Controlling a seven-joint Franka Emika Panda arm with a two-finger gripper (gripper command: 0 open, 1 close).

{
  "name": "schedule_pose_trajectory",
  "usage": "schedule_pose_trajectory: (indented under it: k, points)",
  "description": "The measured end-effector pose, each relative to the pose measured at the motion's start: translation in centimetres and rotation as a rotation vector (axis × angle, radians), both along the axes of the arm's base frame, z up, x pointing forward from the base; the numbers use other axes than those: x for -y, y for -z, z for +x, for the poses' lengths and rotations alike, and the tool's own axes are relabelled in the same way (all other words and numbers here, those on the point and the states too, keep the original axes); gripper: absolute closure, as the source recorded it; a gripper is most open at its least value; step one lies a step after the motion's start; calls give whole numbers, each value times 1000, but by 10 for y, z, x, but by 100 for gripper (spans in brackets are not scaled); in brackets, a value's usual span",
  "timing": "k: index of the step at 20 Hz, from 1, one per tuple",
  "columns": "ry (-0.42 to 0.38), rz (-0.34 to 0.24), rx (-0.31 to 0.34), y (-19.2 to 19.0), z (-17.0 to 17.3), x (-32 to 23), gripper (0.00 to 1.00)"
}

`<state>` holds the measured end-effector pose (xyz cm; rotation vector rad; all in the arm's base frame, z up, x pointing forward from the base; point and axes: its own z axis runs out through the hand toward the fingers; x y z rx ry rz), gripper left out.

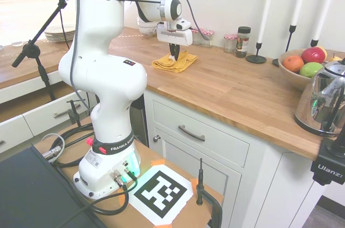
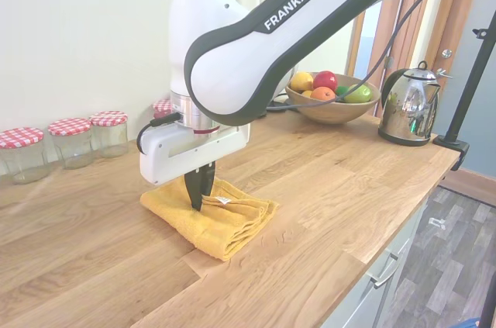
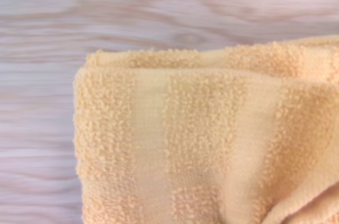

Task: Wipe the counter

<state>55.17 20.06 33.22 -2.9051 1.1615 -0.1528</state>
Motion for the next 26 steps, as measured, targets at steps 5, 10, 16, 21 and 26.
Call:
schedule_pose_trajectory:
  k: [5,10,16,21,26]
  points:
    - [-15,-6,2,0,-1,-34,100]
    - [-17,-8,0,0,0,-45,100]
    - [-18,-11,-7,0,0,-46,0]
    - [-12,-12,-17,0,0,-45,0]
    - [1,-10,-24,0,2,-41,0]
